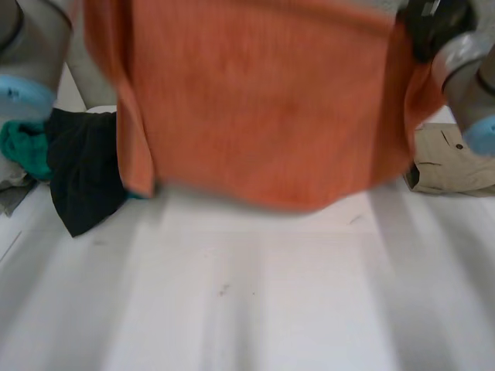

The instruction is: Fold the laundry.

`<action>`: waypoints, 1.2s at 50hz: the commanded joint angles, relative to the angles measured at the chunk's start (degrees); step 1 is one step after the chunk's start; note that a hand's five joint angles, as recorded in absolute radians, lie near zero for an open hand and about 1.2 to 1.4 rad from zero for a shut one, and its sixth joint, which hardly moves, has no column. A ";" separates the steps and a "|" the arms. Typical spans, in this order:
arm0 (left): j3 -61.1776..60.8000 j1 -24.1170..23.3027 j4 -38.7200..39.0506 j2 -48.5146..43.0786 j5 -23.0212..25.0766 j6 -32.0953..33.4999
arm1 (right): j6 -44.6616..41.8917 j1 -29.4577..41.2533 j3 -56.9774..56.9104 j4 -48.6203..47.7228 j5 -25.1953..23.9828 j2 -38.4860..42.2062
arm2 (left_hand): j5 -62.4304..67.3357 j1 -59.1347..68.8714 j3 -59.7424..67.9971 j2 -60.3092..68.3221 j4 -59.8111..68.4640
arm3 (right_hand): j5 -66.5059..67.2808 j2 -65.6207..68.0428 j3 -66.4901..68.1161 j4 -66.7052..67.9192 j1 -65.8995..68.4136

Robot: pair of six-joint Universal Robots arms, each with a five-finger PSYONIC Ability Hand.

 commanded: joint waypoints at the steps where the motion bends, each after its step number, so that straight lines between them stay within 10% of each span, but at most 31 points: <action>1: -0.72 -0.35 11.66 4.33 -1.74 -0.25 | 3.75 -0.59 8.24 -24.18 -3.56 -9.09 | 13.91 14.15 11.88 11.39 11.31 | 13.43 12.69 11.81 11.41 15.14; 24: -42.38 0.00 7.70 -4.00 -2.19 1.24 | 4.20 -5.07 37.34 -5.30 -17.53 -2.08 | 13.91 14.15 11.88 11.39 11.31 | 13.43 12.69 11.81 11.41 15.14; 48: -41.86 1.94 1.20 -3.31 -4.21 0.36 | 26.08 -12.10 29.08 2.61 -11.74 6.72 | 13.91 14.15 11.88 11.39 11.31 | -17.21 -17.94 -18.82 -19.23 -15.49; 60: -43.88 3.08 -1.79 -0.76 -2.54 -0.51 | 23.98 -13.78 25.65 10.16 -17.97 9.53 | 13.91 14.15 11.88 11.39 11.31 | 13.43 12.69 11.81 11.41 15.14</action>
